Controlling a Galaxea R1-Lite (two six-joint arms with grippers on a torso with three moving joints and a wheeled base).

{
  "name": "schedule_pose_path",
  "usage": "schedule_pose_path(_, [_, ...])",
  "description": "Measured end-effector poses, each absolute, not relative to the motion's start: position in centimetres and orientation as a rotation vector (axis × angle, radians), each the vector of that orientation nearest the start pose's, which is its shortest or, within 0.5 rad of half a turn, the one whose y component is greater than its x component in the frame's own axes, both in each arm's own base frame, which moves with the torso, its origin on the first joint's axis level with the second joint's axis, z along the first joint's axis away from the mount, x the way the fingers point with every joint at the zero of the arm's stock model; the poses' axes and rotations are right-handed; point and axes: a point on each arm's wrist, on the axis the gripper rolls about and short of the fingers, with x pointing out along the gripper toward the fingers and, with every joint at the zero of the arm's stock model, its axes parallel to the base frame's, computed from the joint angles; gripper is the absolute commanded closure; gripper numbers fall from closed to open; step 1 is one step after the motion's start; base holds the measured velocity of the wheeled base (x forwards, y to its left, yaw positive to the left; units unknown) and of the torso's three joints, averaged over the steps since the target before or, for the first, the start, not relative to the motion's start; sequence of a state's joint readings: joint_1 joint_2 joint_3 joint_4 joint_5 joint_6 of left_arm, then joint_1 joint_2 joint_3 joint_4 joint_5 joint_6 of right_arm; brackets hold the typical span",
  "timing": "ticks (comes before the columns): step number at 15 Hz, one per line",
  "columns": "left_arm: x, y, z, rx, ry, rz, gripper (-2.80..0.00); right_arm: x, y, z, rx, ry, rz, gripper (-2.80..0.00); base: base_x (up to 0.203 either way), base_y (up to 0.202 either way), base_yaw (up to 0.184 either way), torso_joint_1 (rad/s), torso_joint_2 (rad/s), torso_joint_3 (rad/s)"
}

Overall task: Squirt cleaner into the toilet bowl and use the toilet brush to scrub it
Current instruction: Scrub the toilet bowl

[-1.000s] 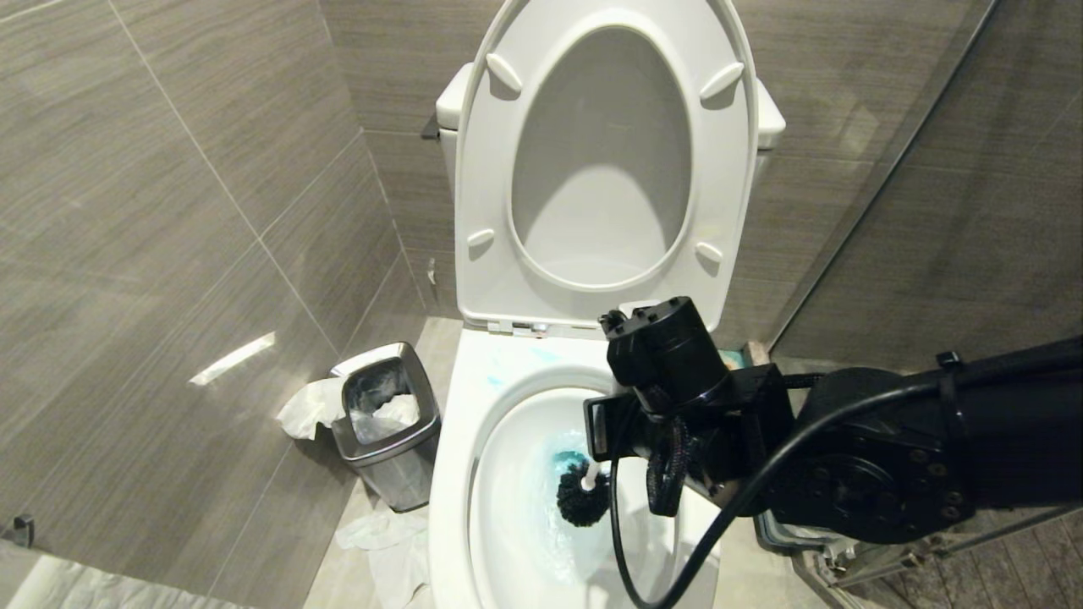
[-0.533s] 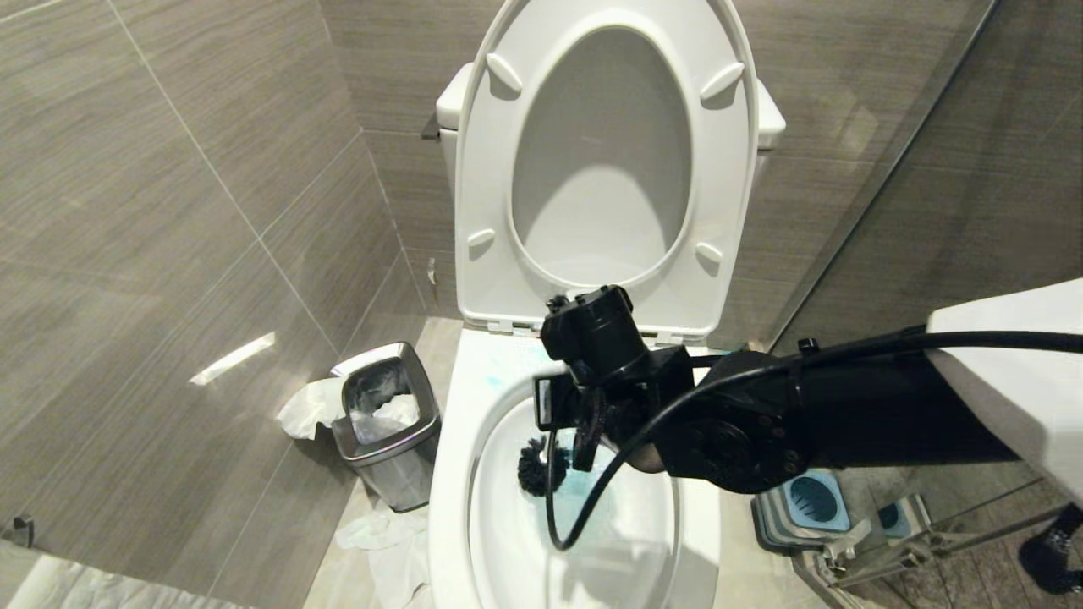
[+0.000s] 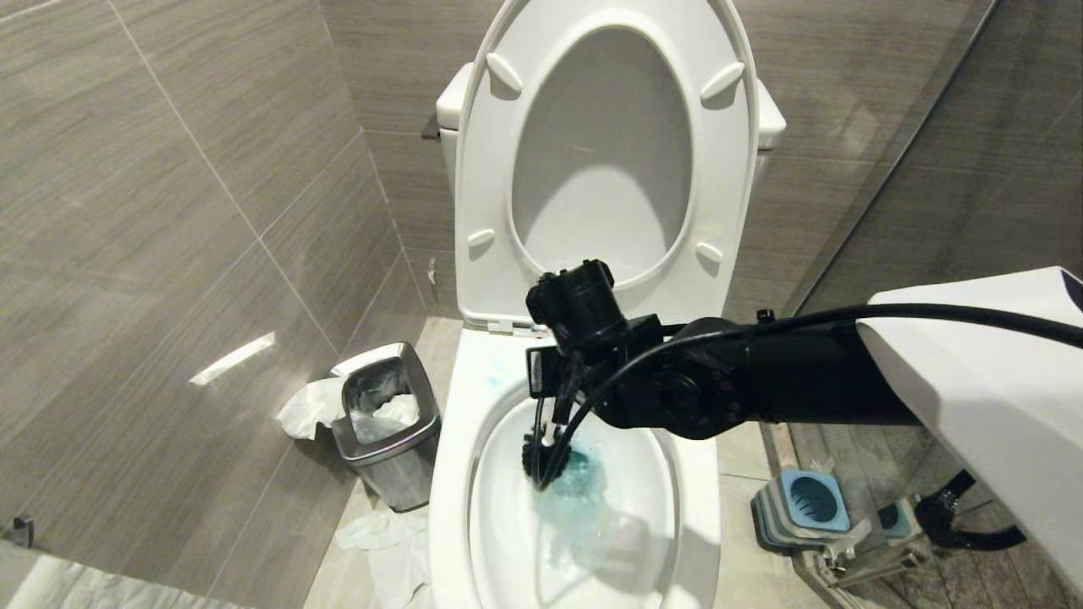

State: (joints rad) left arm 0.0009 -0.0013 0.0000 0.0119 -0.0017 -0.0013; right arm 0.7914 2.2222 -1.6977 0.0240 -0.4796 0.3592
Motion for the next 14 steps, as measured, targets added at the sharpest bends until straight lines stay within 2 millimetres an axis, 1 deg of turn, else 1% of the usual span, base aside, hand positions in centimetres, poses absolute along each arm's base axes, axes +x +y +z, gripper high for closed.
schedule_pose_path(4, [-2.3,0.0,7.4,-0.002,0.011,-0.001,0.0,34.1,29.4,17.9,0.012,0.459,0.178,0.0,0.0,0.0,0.0,0.0,0.0,0.0])
schedule_pose_path(7, [-2.3,0.0,7.4,-0.001,0.011,0.0,0.0,34.0,27.6,18.4,-0.004,0.484,0.147,0.0,0.0,0.0,0.0,0.0,0.0,0.0])
schedule_pose_path(10, [-2.3,0.0,7.4,-0.001,0.011,-0.001,0.0,32.5,25.8,18.9,-0.023,0.51,0.138,0.0,0.0,0.0,0.0,0.0,0.0,0.0])
schedule_pose_path(12, [-2.3,0.0,7.4,-0.002,0.011,0.0,0.0,31.1,24.7,18.7,-0.041,0.537,0.137,0.0,0.0,0.0,0.0,0.0,0.0,0.0])
schedule_pose_path(14, [-2.3,0.0,7.4,-0.001,0.011,0.0,0.0,29.2,23.8,18.3,-0.062,0.567,0.147,0.0,0.0,0.0,0.0,0.0,0.0,0.0])
